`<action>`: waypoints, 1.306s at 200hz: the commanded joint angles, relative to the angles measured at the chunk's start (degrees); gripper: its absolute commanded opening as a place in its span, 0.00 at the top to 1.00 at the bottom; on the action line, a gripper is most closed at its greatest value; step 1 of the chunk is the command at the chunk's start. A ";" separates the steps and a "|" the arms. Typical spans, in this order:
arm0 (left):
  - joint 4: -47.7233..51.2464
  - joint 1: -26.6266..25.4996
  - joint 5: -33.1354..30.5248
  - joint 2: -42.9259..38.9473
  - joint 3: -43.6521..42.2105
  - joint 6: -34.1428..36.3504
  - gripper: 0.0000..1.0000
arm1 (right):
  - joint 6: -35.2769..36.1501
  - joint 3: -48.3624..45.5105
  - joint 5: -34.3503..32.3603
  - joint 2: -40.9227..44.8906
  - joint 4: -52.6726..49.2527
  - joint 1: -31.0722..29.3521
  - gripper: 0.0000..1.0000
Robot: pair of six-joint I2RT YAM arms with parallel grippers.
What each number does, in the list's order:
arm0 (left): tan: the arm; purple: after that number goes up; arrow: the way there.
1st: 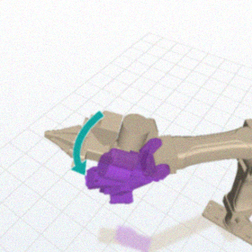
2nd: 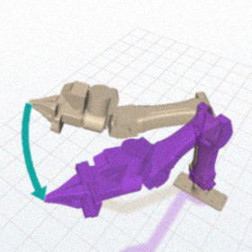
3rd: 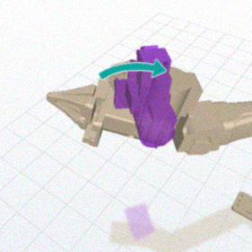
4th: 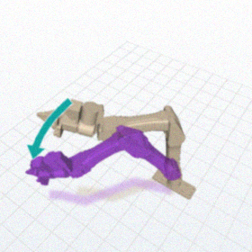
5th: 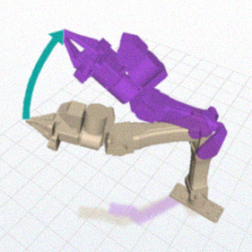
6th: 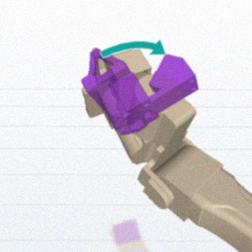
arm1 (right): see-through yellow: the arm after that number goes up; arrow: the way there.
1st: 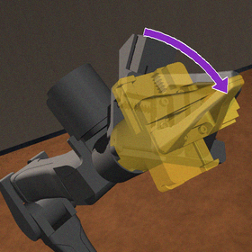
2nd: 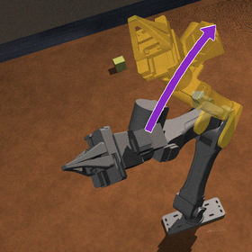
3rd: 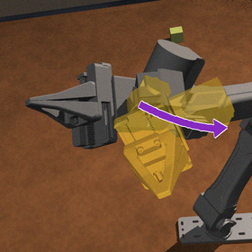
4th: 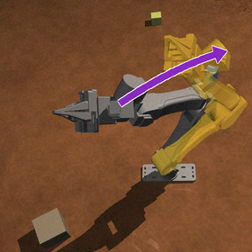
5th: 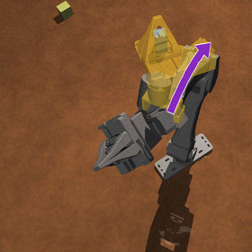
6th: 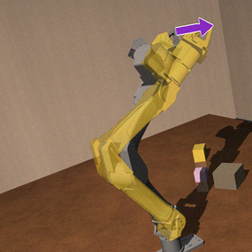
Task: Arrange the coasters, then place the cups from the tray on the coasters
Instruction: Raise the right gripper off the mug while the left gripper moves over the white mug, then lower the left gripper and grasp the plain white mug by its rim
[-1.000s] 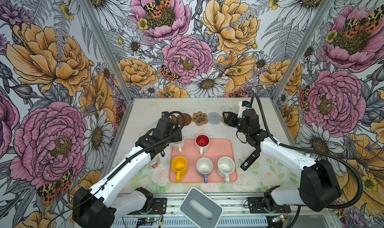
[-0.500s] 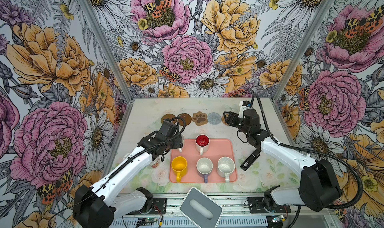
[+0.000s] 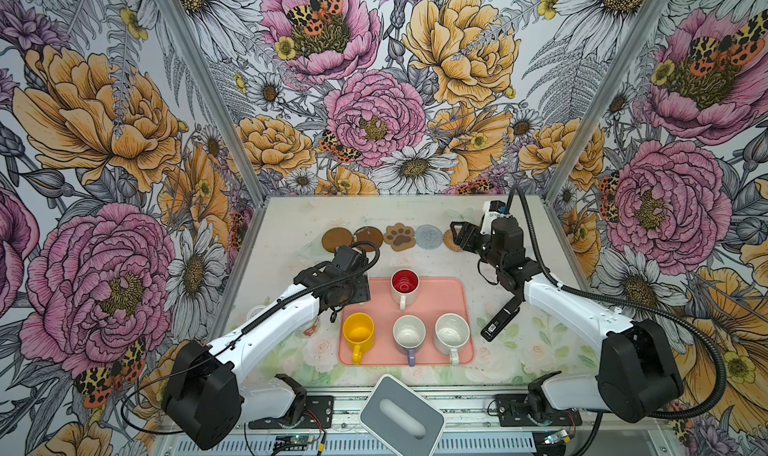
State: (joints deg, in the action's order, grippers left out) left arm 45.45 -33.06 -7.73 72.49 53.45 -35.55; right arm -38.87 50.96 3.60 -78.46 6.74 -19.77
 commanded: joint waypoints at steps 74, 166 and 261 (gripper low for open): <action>-1.77 -0.69 1.07 7.92 1.91 0.37 0.36 | -1.03 -0.43 1.92 -0.81 3.09 1.38 0.28; -1.70 -0.78 -0.82 12.15 2.83 0.67 0.49 | -1.37 -0.79 2.64 -1.35 3.36 2.19 0.28; -1.71 -0.69 -1.77 12.85 2.54 1.78 0.55 | -2.12 -0.67 3.35 -2.32 3.92 2.56 0.28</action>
State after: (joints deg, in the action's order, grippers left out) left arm 44.73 -33.28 -8.32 84.66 55.31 -34.94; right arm -40.12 50.72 6.20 -79.99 9.04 -17.54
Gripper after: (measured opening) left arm 0.461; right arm 0.721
